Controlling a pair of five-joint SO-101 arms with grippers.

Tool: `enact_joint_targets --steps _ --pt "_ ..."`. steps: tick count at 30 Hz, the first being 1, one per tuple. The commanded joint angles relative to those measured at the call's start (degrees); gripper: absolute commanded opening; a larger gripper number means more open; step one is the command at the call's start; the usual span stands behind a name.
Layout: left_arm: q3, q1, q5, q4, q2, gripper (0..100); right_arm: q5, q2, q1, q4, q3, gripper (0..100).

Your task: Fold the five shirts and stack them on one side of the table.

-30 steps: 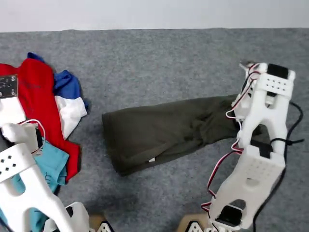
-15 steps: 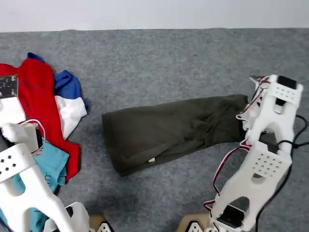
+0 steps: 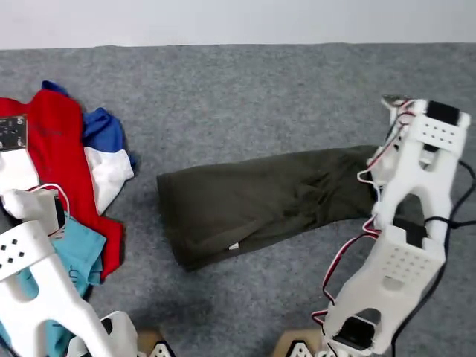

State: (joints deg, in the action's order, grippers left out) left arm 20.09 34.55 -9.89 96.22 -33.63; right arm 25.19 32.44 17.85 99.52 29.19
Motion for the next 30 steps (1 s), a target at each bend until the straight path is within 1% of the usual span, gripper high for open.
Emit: enact_joint_targets --steps 1,4,8,10,13,17,23,27,30 --pt "-0.22 0.0 0.0 0.44 -1.49 0 0.35 0.4 -1.63 -4.44 3.16 1.0" --pt "-0.22 0.0 0.0 0.44 -1.49 0 0.35 5.41 -1.63 -8.04 3.16 1.0" --pt "-0.22 0.0 0.09 0.53 -1.49 0 0.35 11.56 -1.63 -8.66 3.16 1.0" --pt "-0.22 0.0 0.09 0.53 -1.49 0 0.35 12.26 -1.71 -8.4 3.25 1.0" --pt "-0.22 0.0 0.09 0.53 -1.49 0 0.35 10.42 -2.07 -8.04 3.96 1.0" --pt "-0.22 0.0 0.09 0.53 -1.49 0 0.35 6.37 -4.09 -5.05 7.74 1.0" --pt "-0.22 0.0 0.09 0.44 -1.49 0 0.35 1.63 -9.1 2.59 12.48 1.0" --pt "-0.22 0.0 0.09 0.35 -1.49 0 -0.53 -1.71 -10.59 3.21 12.13 1.0" --pt "-0.22 0.0 0.09 0.35 -1.49 0 -1.14 -4.0 -11.21 3.21 8.35 1.0"
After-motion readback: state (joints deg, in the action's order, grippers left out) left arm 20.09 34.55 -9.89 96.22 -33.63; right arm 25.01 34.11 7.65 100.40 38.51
